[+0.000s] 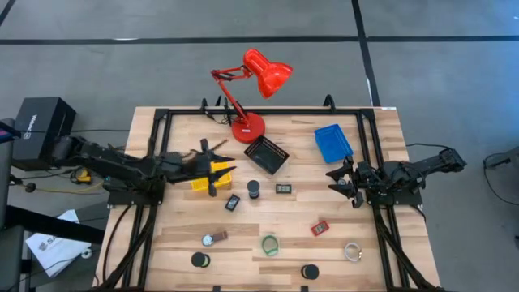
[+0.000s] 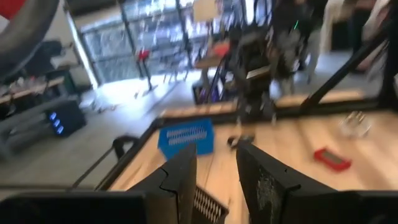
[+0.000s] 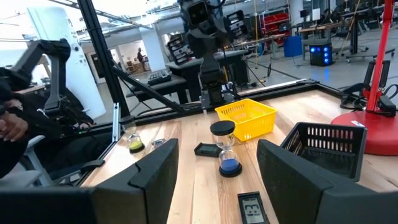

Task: Pick & Place Office items
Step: Put the left green hourglass into the yellow bin

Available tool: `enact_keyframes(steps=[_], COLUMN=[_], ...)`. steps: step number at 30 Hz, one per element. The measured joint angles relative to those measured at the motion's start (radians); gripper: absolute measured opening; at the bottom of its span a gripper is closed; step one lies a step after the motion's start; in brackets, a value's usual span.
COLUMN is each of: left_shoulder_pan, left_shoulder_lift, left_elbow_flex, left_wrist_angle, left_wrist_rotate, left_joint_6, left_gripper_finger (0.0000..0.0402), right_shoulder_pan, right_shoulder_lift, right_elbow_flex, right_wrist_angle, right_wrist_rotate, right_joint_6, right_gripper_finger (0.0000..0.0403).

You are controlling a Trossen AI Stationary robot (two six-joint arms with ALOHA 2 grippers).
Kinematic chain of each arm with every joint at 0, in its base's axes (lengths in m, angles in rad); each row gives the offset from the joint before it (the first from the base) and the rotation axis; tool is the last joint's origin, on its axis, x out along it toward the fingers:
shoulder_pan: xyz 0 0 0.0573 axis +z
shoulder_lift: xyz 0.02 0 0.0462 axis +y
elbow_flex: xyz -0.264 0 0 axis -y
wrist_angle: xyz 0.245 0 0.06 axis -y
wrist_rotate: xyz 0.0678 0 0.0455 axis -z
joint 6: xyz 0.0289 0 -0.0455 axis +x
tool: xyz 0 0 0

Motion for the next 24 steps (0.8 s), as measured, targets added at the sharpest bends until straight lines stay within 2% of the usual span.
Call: enact_keyframes(steps=[5,12,18,24], left_shoulder_pan=[-0.049,-0.178,-0.284,-0.375], left_shoulder_lift=[0.056,0.058,0.058,0.058], left_elbow_flex=[0.121,0.206,0.280,0.282], left_wrist_angle=[-0.212,-0.273,-0.371,-0.470], left_wrist_rotate=[-0.088,-0.306,-0.335,-0.335], left_joint_6=[-0.014,-0.008,-0.031,-0.103], left_gripper_finger=[0.0108,0.0108,0.0108,0.0108], right_shoulder_pan=[0.000,0.000,0.000,0.000], right_shoulder_lift=[0.000,0.000,0.000,0.000], right_elbow_flex=[0.000,0.000,0.000,0.000], right_wrist_angle=[0.000,0.000,0.000,0.000], right_wrist_rotate=[0.000,0.000,0.000,0.000], right_joint_6=[0.000,0.000,0.000,-0.031], right_gripper_finger=[0.0210,0.0210,0.0210,0.0210])
